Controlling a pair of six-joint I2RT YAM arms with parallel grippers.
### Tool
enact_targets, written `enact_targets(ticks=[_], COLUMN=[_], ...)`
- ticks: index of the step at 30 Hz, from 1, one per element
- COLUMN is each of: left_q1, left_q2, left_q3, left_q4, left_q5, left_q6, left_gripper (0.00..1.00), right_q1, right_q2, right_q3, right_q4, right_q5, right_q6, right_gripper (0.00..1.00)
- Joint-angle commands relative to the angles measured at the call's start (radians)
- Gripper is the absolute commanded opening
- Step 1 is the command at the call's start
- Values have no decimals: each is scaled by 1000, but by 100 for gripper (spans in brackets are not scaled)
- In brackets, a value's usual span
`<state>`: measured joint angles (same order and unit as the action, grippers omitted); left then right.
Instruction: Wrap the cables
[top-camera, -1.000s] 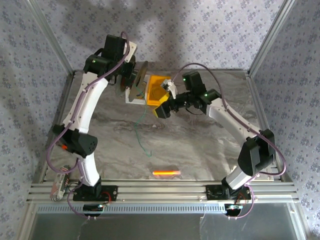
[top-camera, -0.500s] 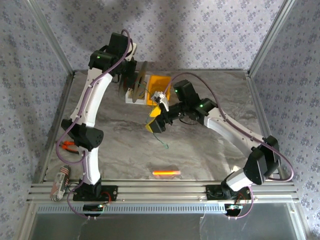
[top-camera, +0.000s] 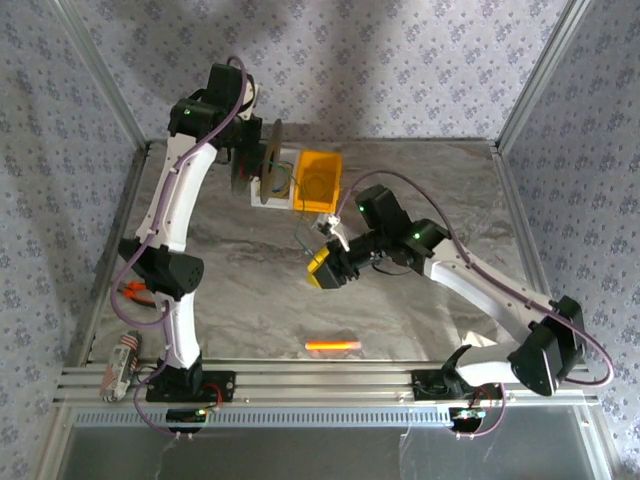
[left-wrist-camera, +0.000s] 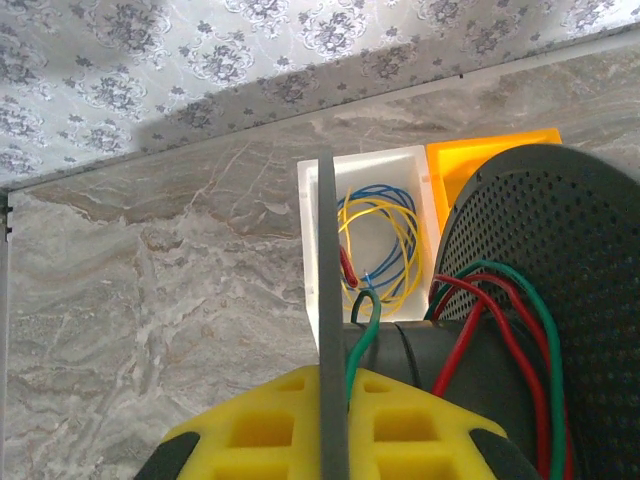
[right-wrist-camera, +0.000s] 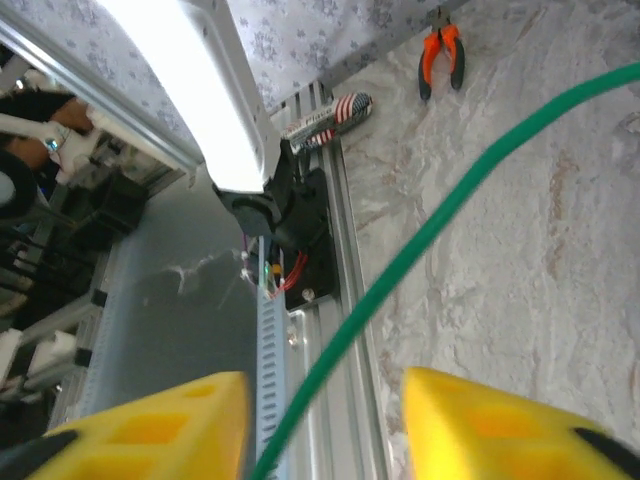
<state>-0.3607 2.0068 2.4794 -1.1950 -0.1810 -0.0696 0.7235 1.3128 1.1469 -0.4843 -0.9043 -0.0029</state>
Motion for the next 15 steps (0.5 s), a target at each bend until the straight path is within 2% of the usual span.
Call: enact_targets(ticks=[1, 2, 3, 6, 15], left_q1=[10, 11, 11, 10, -23], left_q2=[-13, -13, -11, -11, -109], left_q3=[54, 53, 53, 48, -163], left_q4=[25, 23, 22, 14, 71], left_q5=[-10, -8, -7, 7, -5], left_q6=[-29, -27, -26, -12, 58], left_gripper=[0, 0, 0, 0, 0], right_q1=[4, 3, 1, -4, -105], right_q2=[-63, -72, -77, -67, 178], right_q3=[-27, -23, -14, 37, 532], right_q4=[-62, -78, -93, -143, -267], right_q5=[33, 46, 59, 91, 118], right_q6=[7, 0, -12, -65, -266], right_gripper=[19, 7, 0, 0, 0])
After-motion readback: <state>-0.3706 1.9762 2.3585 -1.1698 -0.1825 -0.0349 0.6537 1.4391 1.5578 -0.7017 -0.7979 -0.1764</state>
